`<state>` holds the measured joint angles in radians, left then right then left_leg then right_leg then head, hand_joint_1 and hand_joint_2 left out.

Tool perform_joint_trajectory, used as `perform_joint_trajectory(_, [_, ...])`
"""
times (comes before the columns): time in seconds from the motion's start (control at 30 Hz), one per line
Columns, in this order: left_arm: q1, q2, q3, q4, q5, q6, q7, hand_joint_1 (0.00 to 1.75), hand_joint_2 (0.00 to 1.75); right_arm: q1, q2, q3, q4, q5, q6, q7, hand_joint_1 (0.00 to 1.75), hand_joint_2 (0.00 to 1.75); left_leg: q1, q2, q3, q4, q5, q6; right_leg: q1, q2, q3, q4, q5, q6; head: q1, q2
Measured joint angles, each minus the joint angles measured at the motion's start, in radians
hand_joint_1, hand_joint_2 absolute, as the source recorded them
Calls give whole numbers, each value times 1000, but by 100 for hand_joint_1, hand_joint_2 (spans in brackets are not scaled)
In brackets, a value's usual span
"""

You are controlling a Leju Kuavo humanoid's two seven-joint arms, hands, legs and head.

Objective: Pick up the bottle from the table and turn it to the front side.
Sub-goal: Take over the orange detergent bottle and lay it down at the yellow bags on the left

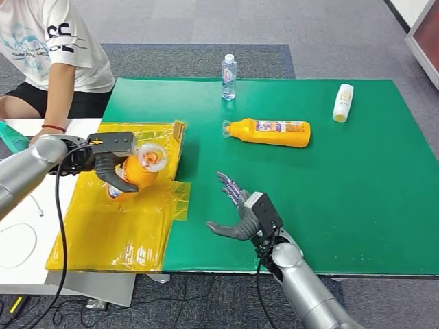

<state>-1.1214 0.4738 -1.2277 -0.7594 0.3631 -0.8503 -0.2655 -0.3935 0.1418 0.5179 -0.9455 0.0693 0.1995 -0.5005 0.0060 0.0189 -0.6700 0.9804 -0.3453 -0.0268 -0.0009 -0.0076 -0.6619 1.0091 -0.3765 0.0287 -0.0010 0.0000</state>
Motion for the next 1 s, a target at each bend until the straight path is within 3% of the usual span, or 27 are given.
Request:
perform_joint_trajectory(0.5, [15,-1,9,56,-38,5,5,175,175,-8,6,16,8,-5,-3,1,0,175,0,0,0,0,0,0,0,0,0,0,0,0,0,0])
perform_joint_trajectory(0.87, [1,-8,-32,66,-91,24,32,175,175,-7,8,23,9,-4,-2,9,0,175,0,0,0,0,0,0,0,0,0,0,0,0,0,0])
perform_joint_trajectory(0.9, [1,-9,-34,67,-91,30,32,139,175,-7,8,24,9,-3,-3,10,0,175,0,0,0,0,0,0,0,0,0,0,0,0,0,0])
perform_joint_trajectory(1.0, [1,-13,-39,71,-95,50,31,8,175,-7,8,26,9,-2,-7,12,0,175,0,0,0,0,0,0,0,0,0,0,0,0,0,0])
